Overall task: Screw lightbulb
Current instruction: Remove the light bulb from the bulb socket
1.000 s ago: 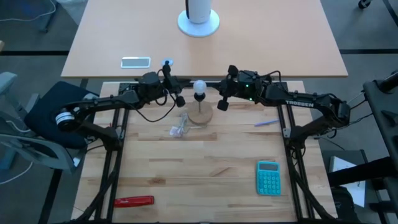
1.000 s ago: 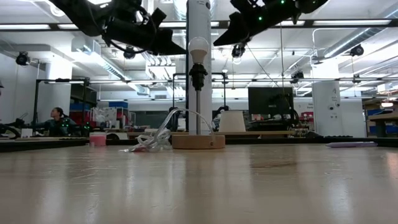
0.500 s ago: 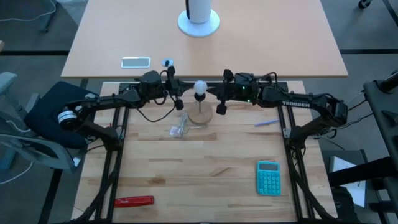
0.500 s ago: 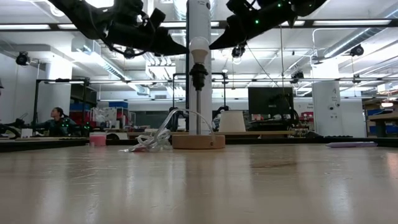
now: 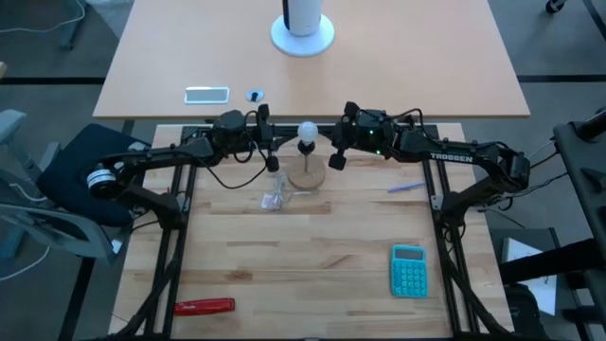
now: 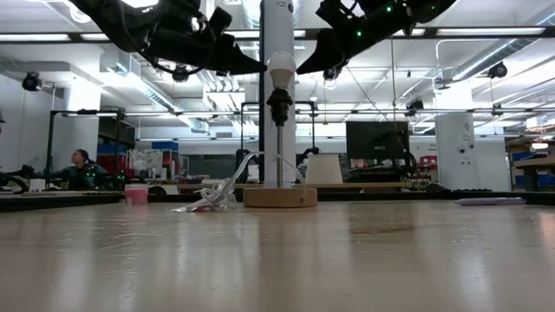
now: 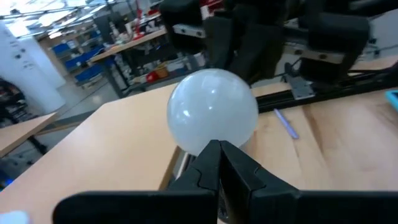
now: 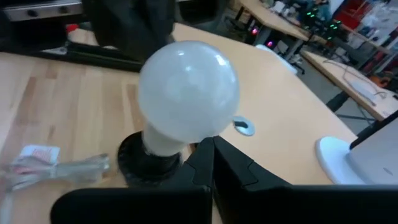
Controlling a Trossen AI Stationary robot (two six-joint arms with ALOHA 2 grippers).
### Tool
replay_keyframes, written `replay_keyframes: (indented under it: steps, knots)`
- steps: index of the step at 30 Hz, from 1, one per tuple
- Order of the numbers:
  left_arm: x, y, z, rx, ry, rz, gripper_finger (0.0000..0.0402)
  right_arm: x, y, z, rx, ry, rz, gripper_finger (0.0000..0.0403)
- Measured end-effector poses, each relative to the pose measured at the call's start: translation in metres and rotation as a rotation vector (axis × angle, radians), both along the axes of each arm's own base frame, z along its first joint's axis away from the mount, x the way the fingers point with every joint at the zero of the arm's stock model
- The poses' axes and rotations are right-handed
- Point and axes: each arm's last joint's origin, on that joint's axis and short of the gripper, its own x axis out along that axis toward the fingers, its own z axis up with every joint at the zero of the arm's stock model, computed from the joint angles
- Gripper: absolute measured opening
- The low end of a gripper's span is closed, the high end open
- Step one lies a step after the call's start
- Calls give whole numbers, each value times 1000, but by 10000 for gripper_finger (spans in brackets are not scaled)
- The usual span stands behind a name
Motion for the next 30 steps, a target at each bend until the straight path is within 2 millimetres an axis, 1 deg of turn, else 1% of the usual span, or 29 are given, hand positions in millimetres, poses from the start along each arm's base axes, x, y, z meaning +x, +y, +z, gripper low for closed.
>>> replay_keyframes:
  steps: [6,10,13,19,30]
  knots:
    - [-2,4,-1,6,16,130,0,-3,0,-1,6,30,-12,0]
    - [-2,5,0,16,10,198,0,-1,0,0,5,11,6,0]
    - [-2,5,0,18,6,190,0,0,1,0,18,-7,50,0]
    - [0,1,1,6,-2,48,0,1,0,3,20,-43,43,0]
    - [1,-3,1,-25,-6,22,0,1,0,3,17,-42,34,0]
